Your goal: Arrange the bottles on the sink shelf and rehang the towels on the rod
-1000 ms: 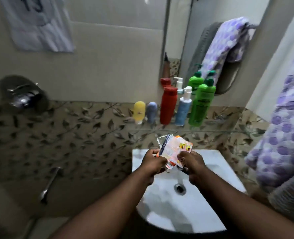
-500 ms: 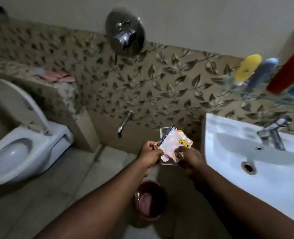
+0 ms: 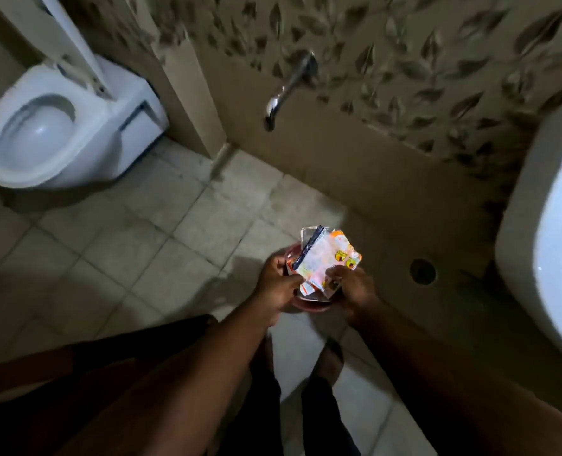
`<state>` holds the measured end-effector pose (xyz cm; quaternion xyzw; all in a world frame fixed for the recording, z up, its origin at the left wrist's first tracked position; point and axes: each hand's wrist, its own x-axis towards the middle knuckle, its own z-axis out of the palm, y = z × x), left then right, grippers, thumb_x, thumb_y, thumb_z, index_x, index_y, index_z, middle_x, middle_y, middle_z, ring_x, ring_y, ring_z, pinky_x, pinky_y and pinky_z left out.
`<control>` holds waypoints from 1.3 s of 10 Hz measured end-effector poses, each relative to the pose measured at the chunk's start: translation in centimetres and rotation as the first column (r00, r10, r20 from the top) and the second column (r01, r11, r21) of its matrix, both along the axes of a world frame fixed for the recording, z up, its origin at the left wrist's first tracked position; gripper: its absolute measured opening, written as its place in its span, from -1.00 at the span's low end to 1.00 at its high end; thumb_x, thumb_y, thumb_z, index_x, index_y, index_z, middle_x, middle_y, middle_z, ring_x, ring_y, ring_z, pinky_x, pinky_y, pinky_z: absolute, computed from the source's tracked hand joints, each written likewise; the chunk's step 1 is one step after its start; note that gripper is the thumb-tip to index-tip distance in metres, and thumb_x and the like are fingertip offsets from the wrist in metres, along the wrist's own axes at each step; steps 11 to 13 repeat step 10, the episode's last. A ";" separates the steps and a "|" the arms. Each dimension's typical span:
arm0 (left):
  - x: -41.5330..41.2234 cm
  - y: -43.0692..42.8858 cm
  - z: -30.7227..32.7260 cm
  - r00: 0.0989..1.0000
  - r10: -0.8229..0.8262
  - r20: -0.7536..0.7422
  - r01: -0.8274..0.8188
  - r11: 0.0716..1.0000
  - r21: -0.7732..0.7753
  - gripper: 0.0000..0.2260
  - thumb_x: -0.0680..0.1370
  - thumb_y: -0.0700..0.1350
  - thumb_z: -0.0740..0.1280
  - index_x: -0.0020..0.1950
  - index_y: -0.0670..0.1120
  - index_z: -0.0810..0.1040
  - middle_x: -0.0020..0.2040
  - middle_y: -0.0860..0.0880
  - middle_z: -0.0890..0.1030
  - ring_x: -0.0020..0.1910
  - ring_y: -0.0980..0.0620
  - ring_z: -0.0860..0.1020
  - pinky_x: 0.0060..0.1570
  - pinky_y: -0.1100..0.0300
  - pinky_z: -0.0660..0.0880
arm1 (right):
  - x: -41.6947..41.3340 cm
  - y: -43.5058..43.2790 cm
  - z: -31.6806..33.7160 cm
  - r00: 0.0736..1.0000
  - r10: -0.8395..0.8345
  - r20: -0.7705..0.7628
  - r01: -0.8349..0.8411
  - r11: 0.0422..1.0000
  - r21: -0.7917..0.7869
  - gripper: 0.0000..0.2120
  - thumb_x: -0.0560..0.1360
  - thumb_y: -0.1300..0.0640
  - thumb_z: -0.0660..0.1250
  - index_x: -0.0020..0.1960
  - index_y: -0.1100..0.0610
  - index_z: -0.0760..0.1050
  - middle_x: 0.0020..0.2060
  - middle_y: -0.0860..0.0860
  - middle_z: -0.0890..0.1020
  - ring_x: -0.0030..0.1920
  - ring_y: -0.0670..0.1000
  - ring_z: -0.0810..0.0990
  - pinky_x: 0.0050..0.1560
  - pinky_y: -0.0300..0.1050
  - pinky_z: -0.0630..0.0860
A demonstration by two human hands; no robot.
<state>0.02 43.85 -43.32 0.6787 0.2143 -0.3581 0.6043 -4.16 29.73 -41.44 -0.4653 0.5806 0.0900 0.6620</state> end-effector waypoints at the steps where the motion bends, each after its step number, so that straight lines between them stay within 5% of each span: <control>1: -1.8 -0.6 -6.5 0.998 0.027 -0.053 -0.025 0.999 0.038 -0.68 0.51 -0.46 0.37 -0.02 -0.05 0.45 -0.11 -0.05 0.63 -0.24 0.04 0.59 -0.43 0.25 0.55 | -1.5 -0.7 -7.7 0.998 0.036 -0.043 -0.037 0.999 -0.027 -0.71 0.26 0.15 0.54 -0.03 0.15 0.65 -0.13 0.18 0.72 -0.11 0.18 0.69 0.07 0.31 0.65; 2: -3.3 -1.1 -12.7 0.997 0.025 -0.075 -0.019 0.997 0.079 -0.67 0.51 -0.47 0.37 -0.06 -0.03 0.45 -0.15 -0.03 0.63 -0.25 0.04 0.57 -0.35 0.23 0.53 | -3.1 -1.2 -14.1 0.995 0.034 -0.095 -0.033 0.999 0.008 -0.62 0.29 0.15 0.53 0.08 0.20 0.65 -0.09 0.18 0.71 -0.12 0.16 0.68 0.05 0.18 0.66; 4: -4.4 -2.4 -23.6 0.996 0.038 -0.078 -0.027 0.990 0.140 -0.69 0.37 -0.34 0.43 -0.04 -0.01 0.46 -0.04 -0.20 0.66 -0.14 -0.09 0.61 -0.19 0.12 0.53 | -4.0 -1.9 -24.1 0.994 0.007 -0.112 0.002 0.997 0.079 -0.68 0.46 0.37 0.38 0.21 0.28 0.59 0.06 0.28 0.69 -0.03 0.23 0.67 0.11 0.24 0.61; 6: -4.0 -3.6 -30.4 0.995 0.070 -0.077 -0.059 0.989 0.137 -0.66 0.29 -0.28 0.43 -0.02 -0.01 0.46 0.02 -0.22 0.66 -0.05 -0.15 0.64 -0.04 -0.02 0.56 | -3.6 -3.5 -31.3 0.994 0.041 -0.106 -0.031 0.995 0.097 -0.82 0.48 0.39 0.36 0.05 0.22 0.60 -0.22 0.13 0.67 -0.27 0.07 0.62 -0.28 -0.08 0.60; 7: -4.3 -3.2 -32.7 0.992 0.106 -0.067 -0.096 0.986 0.139 -0.54 0.23 -0.19 0.46 0.09 -0.07 0.47 0.11 -0.22 0.66 0.08 -0.22 0.65 0.08 -0.12 0.57 | -3.7 -4.1 -33.3 0.993 0.025 -0.112 -0.018 0.998 0.064 -0.84 0.45 0.38 0.41 -0.01 0.22 0.53 -0.17 0.16 0.63 -0.23 0.06 0.60 -0.21 -0.08 0.54; 8: -5.1 -2.6 -33.3 0.988 0.150 -0.019 -0.145 0.977 0.159 -0.42 0.20 -0.15 0.42 0.23 -0.13 0.47 0.13 -0.16 0.63 0.02 -0.01 0.63 0.18 -0.02 0.51 | -5.0 -4.3 -33.6 0.990 0.038 -0.138 -0.036 0.999 0.018 -0.81 0.49 0.39 0.36 -0.08 0.13 0.46 -0.16 0.11 0.57 -0.23 -0.02 0.51 -0.13 -0.10 0.48; 9: -6.0 -2.0 -32.4 0.997 0.047 0.056 -0.056 0.984 0.170 -0.58 0.29 -0.24 0.32 0.13 -0.01 0.50 -0.02 0.02 0.65 -0.08 0.13 0.62 0.19 0.02 0.50 | -6.5 -4.0 -33.2 0.993 -0.053 -0.107 0.059 0.997 0.053 -0.79 0.51 0.37 0.33 0.00 0.09 0.46 -0.21 0.10 0.57 -0.26 0.02 0.50 -0.25 -0.18 0.42; 10: -6.4 -2.4 -31.1 0.986 -0.099 0.136 0.066 0.972 0.225 -0.57 0.34 -0.21 0.34 0.16 0.11 0.50 0.04 0.03 0.68 0.06 -0.03 0.66 0.26 -0.08 0.56 | -6.7 -3.6 -32.4 0.993 -0.031 -0.113 0.032 0.999 0.007 -0.77 0.34 0.21 0.43 -0.01 0.09 0.52 -0.16 0.11 0.62 -0.18 0.06 0.55 -0.19 -0.14 0.45; 13: -6.4 -2.4 -31.1 0.986 -0.099 0.136 0.066 0.972 0.225 -0.57 0.34 -0.21 0.34 0.16 0.11 0.50 0.04 0.03 0.68 0.06 -0.03 0.66 0.26 -0.08 0.56 | -6.7 -3.6 -32.4 0.993 -0.031 -0.113 0.032 0.999 0.007 -0.77 0.34 0.21 0.43 -0.01 0.09 0.52 -0.16 0.11 0.62 -0.18 0.06 0.55 -0.19 -0.14 0.45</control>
